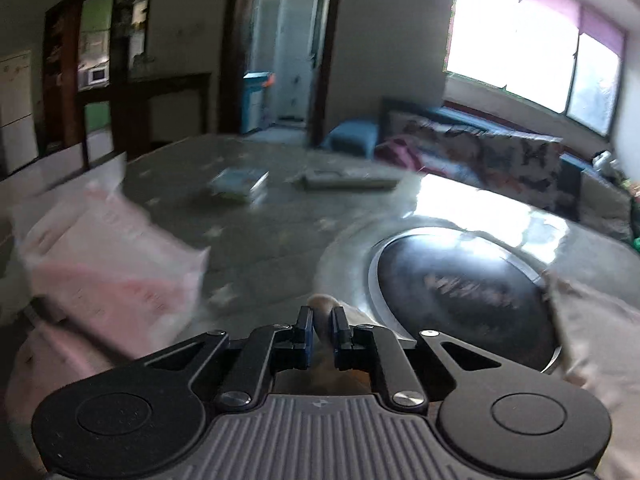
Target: Fold clothes
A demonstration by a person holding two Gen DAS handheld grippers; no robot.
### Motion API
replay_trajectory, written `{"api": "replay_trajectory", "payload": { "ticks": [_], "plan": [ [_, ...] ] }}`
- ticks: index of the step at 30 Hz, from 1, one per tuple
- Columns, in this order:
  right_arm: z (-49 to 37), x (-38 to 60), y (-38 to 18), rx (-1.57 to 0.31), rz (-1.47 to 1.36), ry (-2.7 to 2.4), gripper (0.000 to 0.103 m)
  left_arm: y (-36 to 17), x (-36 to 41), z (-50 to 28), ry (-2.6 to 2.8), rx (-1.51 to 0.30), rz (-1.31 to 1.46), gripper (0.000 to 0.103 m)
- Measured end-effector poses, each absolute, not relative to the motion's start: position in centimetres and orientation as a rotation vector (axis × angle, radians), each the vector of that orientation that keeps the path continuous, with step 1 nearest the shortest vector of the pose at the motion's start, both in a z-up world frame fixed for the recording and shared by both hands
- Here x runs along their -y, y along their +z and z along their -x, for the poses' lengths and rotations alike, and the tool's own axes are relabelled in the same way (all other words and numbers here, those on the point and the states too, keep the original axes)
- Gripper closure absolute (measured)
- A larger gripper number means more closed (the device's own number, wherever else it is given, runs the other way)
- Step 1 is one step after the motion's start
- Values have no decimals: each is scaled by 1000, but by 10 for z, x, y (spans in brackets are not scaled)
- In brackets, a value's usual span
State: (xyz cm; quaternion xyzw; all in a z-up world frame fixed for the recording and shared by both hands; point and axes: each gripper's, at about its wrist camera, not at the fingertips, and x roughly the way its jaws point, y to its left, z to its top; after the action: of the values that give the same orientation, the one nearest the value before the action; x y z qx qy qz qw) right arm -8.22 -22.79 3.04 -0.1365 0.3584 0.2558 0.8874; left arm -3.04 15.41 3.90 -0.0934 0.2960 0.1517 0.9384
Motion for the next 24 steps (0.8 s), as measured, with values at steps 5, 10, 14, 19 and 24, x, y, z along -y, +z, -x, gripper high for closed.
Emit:
{"api": "replay_trajectory", "payload": {
  "ticks": [5,10,14,19,24],
  "plan": [
    [82,228,31,-745,287,528,53,38,-152,36,333,-596,194,68],
    [82,227,31,-745,293,522,51,38,-121,31,155,-615,141,67],
    [83,227,31,-746,294,517,50,26,-110,16,100,-670,124,68],
    [83,226,30,-746,294,512,48,19,-114,-2,112,-688,89,71],
    [82,228,30,-750,283,503,45,13,-115,-25,126,-679,8,71]
  ]
}}
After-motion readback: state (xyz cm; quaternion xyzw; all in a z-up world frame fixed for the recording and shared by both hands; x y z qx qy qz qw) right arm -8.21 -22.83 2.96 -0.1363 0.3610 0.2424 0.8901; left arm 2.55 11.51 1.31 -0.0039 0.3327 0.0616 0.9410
